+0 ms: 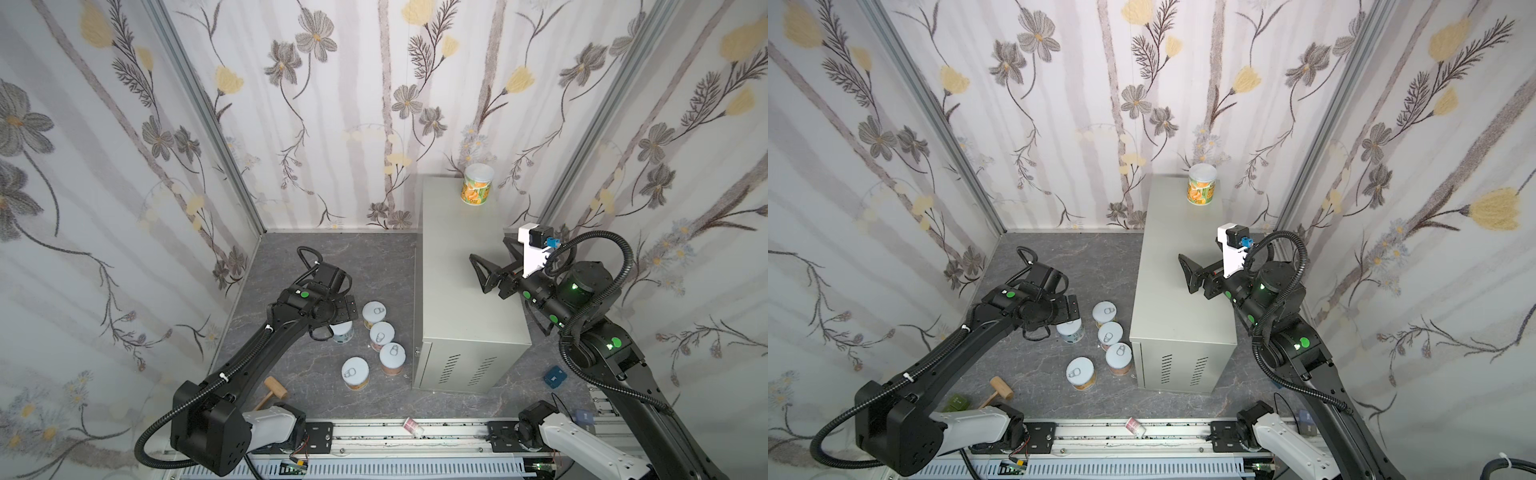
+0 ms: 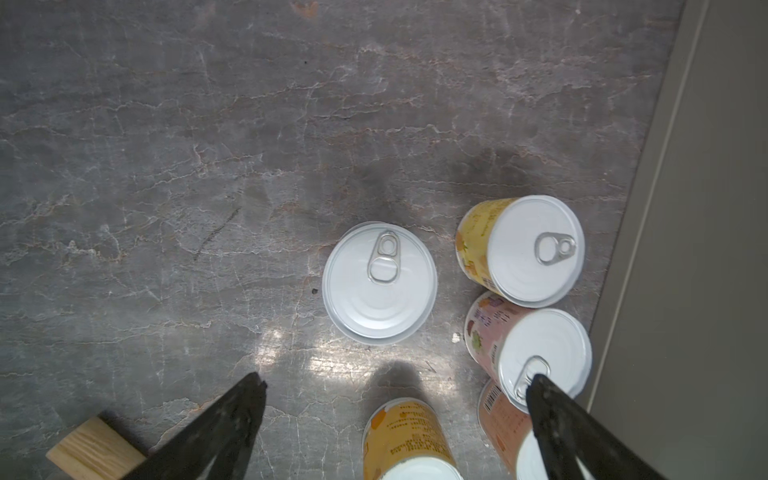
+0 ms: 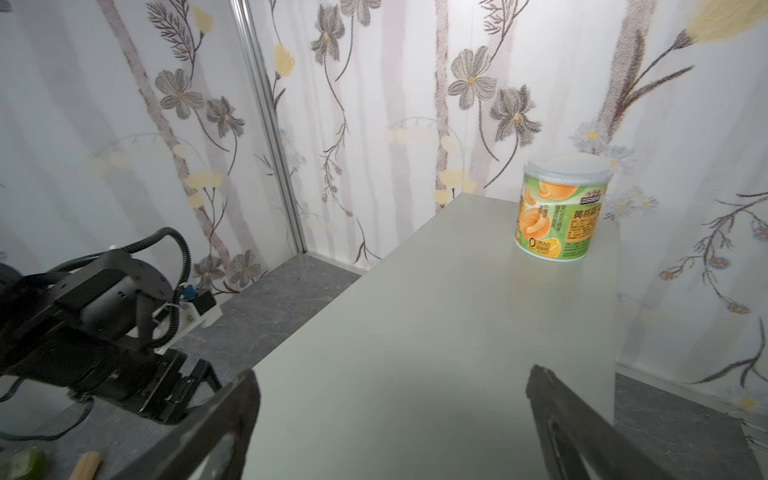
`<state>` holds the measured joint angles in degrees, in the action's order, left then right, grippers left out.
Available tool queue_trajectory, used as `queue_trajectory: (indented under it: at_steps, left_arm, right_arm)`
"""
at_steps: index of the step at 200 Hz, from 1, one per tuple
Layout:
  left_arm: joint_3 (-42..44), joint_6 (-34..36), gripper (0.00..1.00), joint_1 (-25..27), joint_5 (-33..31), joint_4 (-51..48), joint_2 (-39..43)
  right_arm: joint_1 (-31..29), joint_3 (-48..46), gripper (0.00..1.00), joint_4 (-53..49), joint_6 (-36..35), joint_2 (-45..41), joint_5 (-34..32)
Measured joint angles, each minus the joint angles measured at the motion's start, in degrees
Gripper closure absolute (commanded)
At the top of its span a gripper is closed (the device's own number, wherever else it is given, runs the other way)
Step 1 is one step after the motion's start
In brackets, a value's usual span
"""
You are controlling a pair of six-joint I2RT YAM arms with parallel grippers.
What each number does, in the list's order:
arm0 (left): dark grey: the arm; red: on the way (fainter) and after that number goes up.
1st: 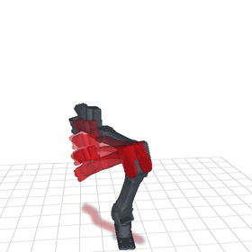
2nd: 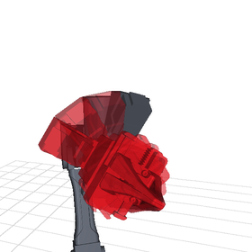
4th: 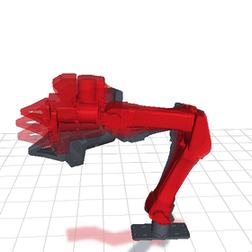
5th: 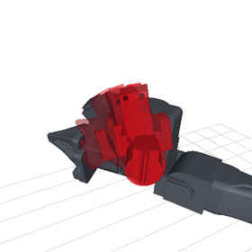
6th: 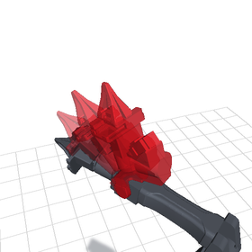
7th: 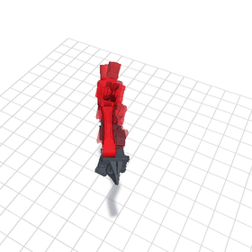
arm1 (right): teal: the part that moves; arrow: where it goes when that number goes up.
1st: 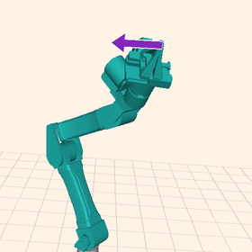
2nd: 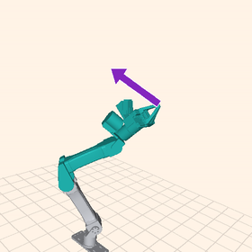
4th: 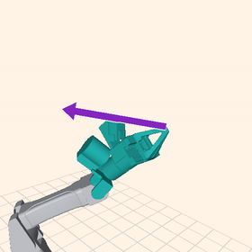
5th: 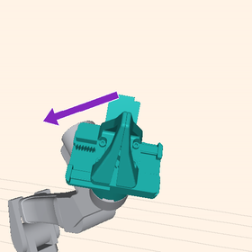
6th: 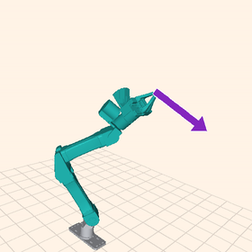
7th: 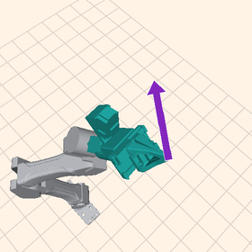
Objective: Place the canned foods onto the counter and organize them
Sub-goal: 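Withdraw the right gripper from the can while the left gripper grasps the pale-blue can, then lift the pale-blue can with the left gripper toward the approaching right gripper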
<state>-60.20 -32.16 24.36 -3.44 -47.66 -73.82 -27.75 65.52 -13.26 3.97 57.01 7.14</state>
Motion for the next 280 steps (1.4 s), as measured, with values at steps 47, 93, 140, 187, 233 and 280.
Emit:
queue_trajectory:
  at_steps: [47,93,140,187,233,280]
  left_arm:
    - [3.32,-2.34,0.0,-1.11,-0.55,5.27,-5.16]
    - [4.87,-2.56,0.01,-1.44,0.74,10.58,-10.78]
    - [5.92,-2.73,0.05,-1.6,0.63,12.5,-14.08]
    - [7.63,-2.54,0.14,-2.47,1.07,15.34,-16.44]
    - [8.15,-2.27,0.26,-3.19,1.73,17.2,-16.7]
    - [8.48,-2.08,0.41,-4.09,2.21,16.7,-13.16]
  right_arm:
    - [-2.71,-0.5,0.0,-1.73,-0.02,-2.54,-0.04]
    - [-5.2,-0.7,0.0,-1.77,-0.02,-2.58,0.44]
    - [-6.38,-0.7,0.0,-1.6,-0.2,-1.77,0.37]
    - [-6.97,-0.83,0.0,-0.87,-1.27,-0.17,0.39]
    - [-7.56,-0.59,0.0,-0.26,-1.68,1.53,0.39]
    - [-7.91,-0.39,0.0,1.09,-2.58,2.64,0.42]
